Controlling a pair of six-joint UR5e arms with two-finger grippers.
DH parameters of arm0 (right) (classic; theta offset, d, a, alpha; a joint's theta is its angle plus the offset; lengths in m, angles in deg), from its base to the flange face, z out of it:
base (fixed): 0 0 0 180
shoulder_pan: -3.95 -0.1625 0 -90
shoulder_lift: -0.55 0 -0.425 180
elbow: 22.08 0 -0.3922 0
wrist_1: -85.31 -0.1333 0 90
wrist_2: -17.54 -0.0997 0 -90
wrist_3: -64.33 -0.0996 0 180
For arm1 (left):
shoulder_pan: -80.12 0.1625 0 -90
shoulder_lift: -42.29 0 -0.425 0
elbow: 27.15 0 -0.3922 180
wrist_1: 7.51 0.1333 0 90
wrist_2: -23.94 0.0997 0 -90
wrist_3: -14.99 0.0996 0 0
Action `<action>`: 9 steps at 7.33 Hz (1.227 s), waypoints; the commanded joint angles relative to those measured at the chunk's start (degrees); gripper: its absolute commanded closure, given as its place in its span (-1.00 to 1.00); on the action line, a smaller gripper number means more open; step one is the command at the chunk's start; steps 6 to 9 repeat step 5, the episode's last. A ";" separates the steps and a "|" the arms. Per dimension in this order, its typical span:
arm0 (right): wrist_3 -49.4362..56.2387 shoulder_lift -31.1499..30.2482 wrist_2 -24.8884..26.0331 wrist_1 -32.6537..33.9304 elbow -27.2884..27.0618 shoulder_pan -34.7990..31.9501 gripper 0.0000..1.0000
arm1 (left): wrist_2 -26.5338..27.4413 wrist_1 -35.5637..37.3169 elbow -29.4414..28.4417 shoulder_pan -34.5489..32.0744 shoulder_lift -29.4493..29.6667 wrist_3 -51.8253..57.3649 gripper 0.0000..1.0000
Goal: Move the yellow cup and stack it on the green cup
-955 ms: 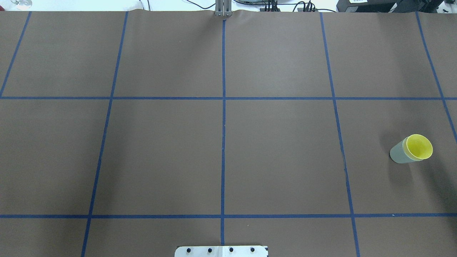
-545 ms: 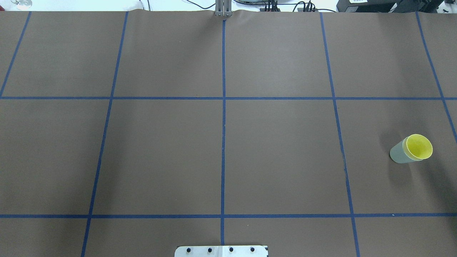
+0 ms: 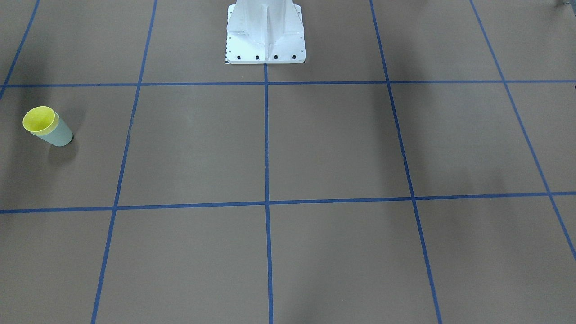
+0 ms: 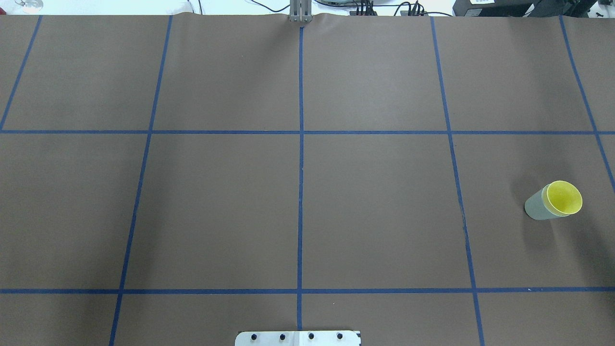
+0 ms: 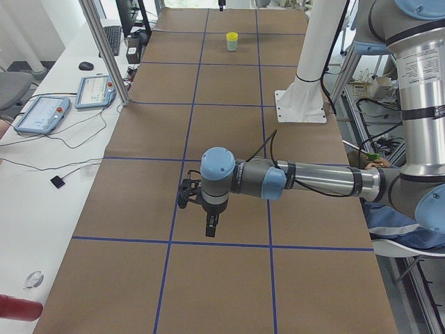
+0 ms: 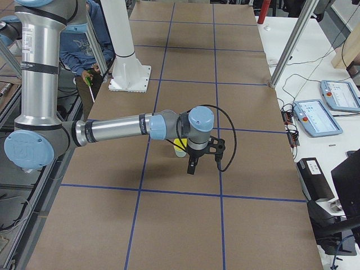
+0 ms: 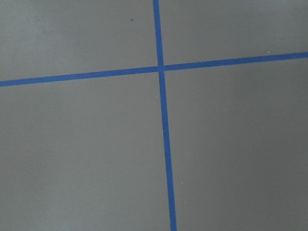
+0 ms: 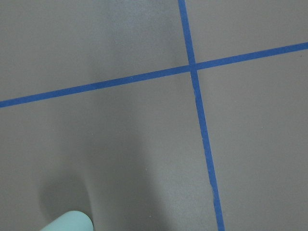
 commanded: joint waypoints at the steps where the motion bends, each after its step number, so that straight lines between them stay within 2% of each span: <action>1: 0.14 -0.27 0.06 0.38 -0.71 -0.26 -1.00 | -0.14 -0.10 0.41 0.00 0.10 0.00 -1.00; 9: 0.05 0.34 0.24 0.12 -0.10 -0.26 -1.00 | -0.31 -0.36 0.94 0.00 0.62 0.00 -1.00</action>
